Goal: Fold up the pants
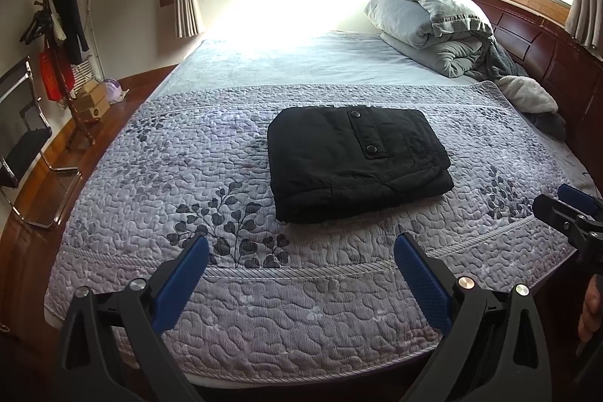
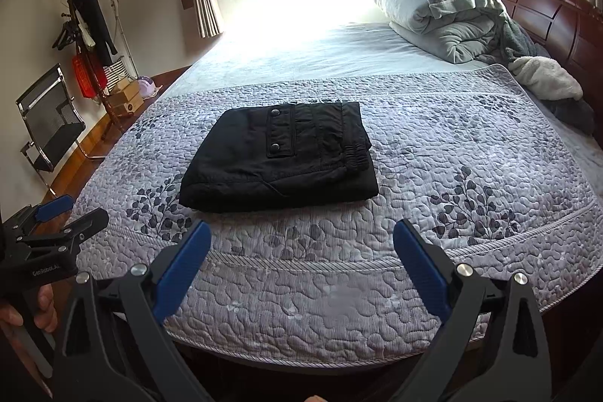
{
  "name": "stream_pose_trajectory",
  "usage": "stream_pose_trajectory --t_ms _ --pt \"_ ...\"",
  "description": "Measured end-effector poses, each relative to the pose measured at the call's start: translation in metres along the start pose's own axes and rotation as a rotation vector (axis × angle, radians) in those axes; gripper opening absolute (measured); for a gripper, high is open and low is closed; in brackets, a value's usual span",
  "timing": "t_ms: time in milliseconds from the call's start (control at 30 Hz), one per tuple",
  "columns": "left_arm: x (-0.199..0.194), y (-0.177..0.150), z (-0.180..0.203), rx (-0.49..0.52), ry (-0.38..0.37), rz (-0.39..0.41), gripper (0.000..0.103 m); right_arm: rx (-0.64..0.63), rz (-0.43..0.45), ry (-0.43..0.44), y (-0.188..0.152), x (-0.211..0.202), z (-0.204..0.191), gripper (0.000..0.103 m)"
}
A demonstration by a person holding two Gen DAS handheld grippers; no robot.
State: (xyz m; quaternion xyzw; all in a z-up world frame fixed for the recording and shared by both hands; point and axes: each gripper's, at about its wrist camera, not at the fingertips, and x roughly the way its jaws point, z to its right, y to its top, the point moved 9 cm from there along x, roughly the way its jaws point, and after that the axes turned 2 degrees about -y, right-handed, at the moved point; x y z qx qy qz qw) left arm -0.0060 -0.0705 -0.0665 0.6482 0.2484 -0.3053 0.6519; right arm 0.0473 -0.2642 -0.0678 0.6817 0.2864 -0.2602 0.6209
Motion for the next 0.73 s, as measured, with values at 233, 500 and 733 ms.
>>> stream_pose_trajectory --t_ms 233,500,733 --pt "0.0003 -0.0003 -0.0008 -0.001 0.001 0.002 0.099 -0.001 -0.004 0.002 0.0002 0.0027 0.0003 0.097" --pt "0.0018 -0.0007 0.0014 -0.003 -0.011 -0.015 0.099 0.008 -0.007 0.003 -0.0016 0.0068 0.0057 0.097" --pt "0.0031 -0.0013 0.0016 -0.010 -0.018 -0.025 0.099 0.014 -0.010 0.005 -0.0024 0.0081 0.0078 0.097"
